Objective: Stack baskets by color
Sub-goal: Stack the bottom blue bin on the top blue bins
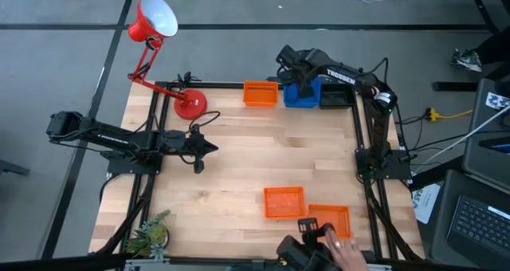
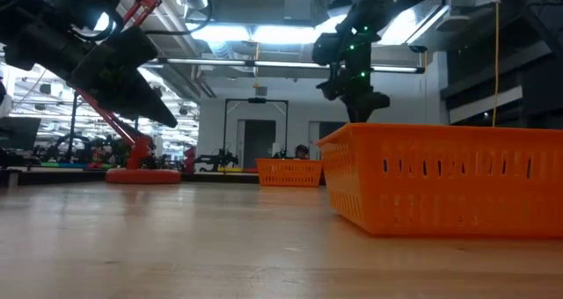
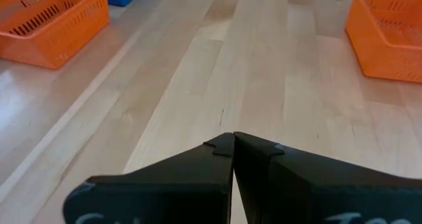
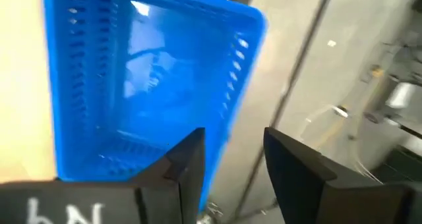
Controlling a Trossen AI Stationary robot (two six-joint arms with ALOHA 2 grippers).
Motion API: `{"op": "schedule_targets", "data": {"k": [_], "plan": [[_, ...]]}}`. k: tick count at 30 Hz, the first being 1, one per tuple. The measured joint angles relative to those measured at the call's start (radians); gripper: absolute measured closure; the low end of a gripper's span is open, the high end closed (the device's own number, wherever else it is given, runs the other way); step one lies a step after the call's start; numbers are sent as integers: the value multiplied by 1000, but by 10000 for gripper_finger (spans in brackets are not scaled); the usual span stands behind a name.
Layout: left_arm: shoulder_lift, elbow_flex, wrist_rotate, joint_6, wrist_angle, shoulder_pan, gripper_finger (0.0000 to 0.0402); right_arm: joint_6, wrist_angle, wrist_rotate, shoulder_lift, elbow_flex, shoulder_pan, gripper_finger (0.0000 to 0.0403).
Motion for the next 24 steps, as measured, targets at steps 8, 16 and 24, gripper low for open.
{"op": "schedule_targets", "data": {"k": [8, 16, 24], "plan": [[0, 0, 0, 0, -5, 0, 401, 135, 167, 59, 1, -26, -36, 250], [0, 0, 0, -1, -5, 0, 401, 158, 307, 53, 2, -130, -55, 250], [0, 0, 0, -3, -5, 0, 401, 120, 465, 120, 2, -201, -54, 250]]}}
